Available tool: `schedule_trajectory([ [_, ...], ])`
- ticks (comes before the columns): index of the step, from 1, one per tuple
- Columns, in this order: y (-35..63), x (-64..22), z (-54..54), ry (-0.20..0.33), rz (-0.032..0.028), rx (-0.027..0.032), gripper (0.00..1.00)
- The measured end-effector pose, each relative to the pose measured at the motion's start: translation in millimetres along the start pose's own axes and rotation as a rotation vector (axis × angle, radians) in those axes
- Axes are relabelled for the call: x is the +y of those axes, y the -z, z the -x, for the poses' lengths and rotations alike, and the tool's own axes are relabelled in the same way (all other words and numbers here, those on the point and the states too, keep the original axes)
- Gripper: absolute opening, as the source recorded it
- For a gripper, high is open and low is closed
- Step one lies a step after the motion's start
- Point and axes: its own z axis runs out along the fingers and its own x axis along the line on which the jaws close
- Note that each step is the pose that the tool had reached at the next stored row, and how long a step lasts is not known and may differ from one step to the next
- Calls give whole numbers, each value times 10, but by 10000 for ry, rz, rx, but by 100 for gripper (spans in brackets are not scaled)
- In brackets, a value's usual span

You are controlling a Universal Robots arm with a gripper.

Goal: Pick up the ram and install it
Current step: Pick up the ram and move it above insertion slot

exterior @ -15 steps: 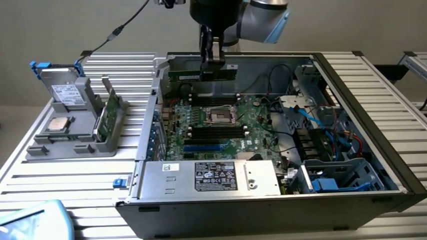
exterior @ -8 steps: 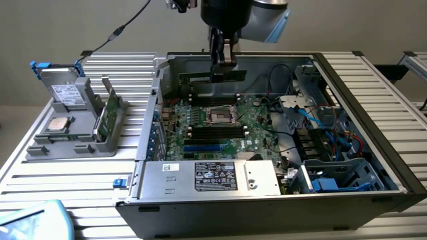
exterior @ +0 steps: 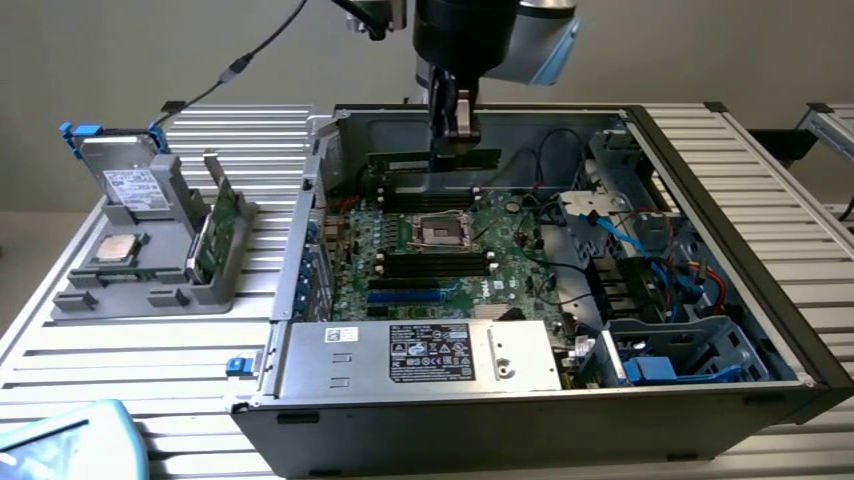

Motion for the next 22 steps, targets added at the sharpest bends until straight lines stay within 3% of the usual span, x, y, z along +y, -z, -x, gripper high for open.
schedule_trajectory([
  [3,-33,-29,0,-121,-16,10,15],
  [7,-70,-65,7,-227,-27,65,15],
  [15,-151,-102,38,-310,-27,287,15],
  [22,-267,-173,110,-321,-21,349,15],
])
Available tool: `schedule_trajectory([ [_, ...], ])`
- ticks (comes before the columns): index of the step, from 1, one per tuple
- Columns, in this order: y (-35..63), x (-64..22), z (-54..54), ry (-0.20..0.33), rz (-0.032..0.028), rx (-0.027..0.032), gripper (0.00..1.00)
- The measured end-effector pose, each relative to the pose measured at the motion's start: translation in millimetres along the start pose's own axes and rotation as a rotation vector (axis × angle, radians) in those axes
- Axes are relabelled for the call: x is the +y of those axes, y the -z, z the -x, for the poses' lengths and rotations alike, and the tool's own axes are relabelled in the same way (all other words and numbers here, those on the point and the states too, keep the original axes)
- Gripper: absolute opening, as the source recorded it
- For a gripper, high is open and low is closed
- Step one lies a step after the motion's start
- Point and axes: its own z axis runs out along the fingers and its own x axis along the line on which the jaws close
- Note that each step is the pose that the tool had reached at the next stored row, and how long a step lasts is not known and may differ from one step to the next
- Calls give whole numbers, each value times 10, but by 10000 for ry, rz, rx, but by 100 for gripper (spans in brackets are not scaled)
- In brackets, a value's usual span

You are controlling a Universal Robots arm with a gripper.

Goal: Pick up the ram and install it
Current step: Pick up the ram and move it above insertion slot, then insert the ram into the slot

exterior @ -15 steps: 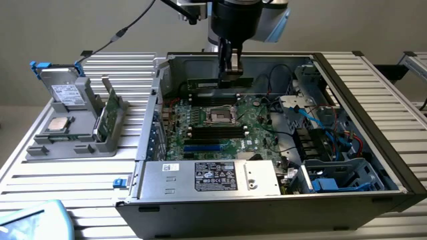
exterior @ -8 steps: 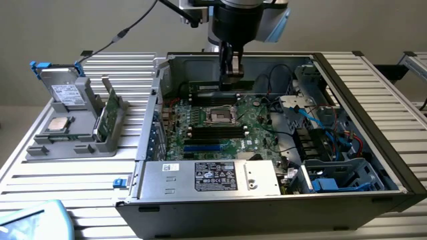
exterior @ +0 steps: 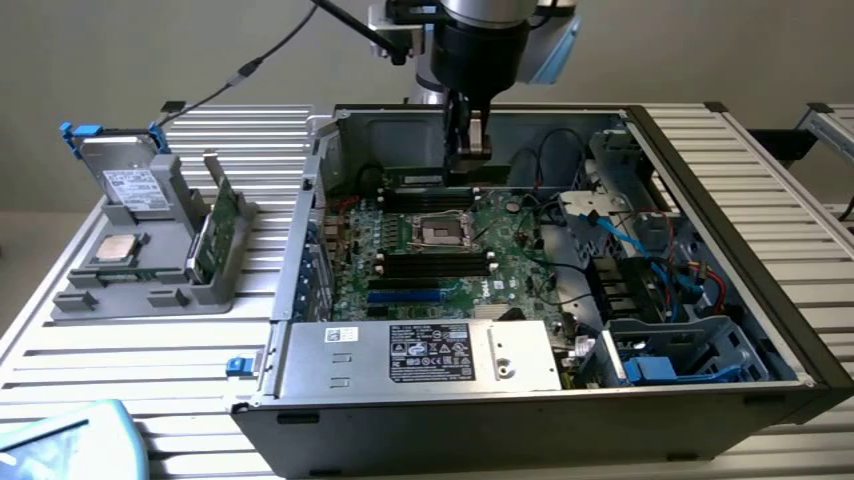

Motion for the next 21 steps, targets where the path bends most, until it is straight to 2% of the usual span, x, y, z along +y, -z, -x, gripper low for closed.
schedule_trajectory([
  [4,-57,-46,39,-7,9,28,15],
  [21,-58,-51,45,-16,11,29,15],
])
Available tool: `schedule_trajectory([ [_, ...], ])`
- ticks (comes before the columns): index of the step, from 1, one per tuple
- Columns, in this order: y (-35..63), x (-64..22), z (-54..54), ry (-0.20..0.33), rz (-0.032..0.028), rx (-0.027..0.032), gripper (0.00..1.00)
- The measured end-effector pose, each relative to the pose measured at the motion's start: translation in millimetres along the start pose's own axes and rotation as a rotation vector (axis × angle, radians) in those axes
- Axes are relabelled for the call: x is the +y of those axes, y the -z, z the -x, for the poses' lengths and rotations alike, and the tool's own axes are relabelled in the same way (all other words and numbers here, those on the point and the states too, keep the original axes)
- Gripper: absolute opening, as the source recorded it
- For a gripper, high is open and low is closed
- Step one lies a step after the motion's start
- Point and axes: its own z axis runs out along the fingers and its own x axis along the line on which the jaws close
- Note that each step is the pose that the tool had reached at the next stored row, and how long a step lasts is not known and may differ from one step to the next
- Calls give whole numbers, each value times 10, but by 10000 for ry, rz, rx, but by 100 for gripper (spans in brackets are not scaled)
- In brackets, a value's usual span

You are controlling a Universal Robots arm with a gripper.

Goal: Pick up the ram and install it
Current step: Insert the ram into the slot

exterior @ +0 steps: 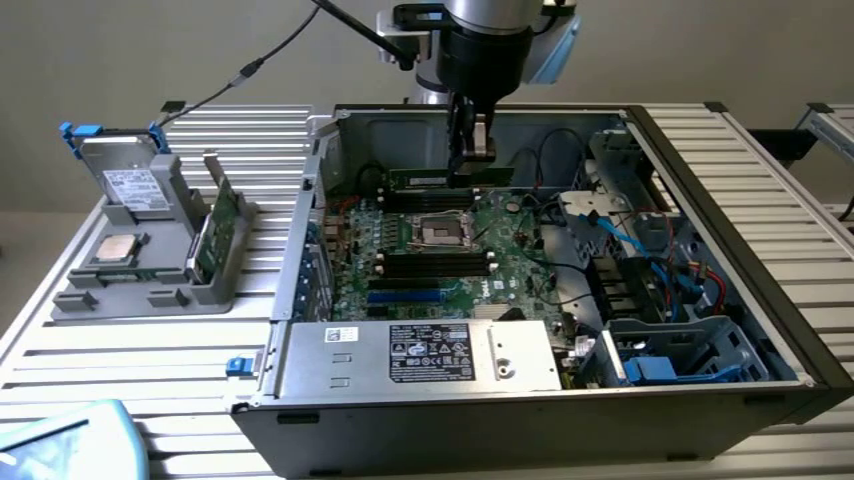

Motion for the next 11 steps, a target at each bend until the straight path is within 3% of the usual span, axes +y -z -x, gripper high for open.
schedule_trajectory([
  [3,-15,-1,-1,-1,10,9,15],
  [8,-91,-5,-1,-7,16,94,15],
  [11,-146,-8,3,-9,16,115,15],
])
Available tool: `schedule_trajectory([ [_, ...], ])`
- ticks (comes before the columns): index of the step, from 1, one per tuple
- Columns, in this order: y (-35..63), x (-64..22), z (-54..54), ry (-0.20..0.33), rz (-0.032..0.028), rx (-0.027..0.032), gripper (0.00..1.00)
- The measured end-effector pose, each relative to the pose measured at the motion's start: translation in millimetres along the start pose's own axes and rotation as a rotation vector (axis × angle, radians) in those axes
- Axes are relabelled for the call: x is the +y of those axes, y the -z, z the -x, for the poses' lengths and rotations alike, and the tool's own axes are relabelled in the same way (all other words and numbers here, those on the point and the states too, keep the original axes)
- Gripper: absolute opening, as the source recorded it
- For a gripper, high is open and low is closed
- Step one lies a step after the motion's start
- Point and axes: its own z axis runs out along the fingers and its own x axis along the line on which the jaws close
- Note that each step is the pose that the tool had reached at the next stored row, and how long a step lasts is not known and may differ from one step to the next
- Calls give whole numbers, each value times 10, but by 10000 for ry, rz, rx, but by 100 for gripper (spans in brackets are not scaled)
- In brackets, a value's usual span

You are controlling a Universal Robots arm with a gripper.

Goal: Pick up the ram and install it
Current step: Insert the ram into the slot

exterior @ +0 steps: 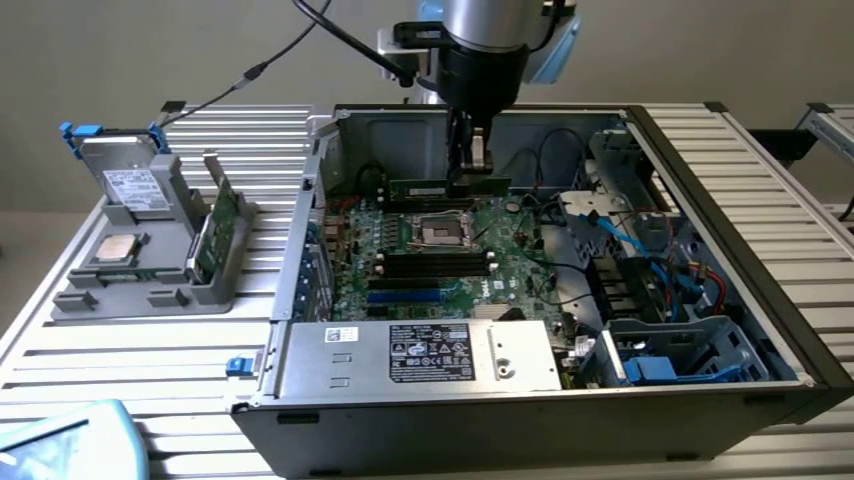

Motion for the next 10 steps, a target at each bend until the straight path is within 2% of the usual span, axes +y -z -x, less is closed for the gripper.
schedule_trajectory([
  [7,-130,-8,32,-20,0,0,15],
  [10,-182,-8,29,-24,37,0,15],
])
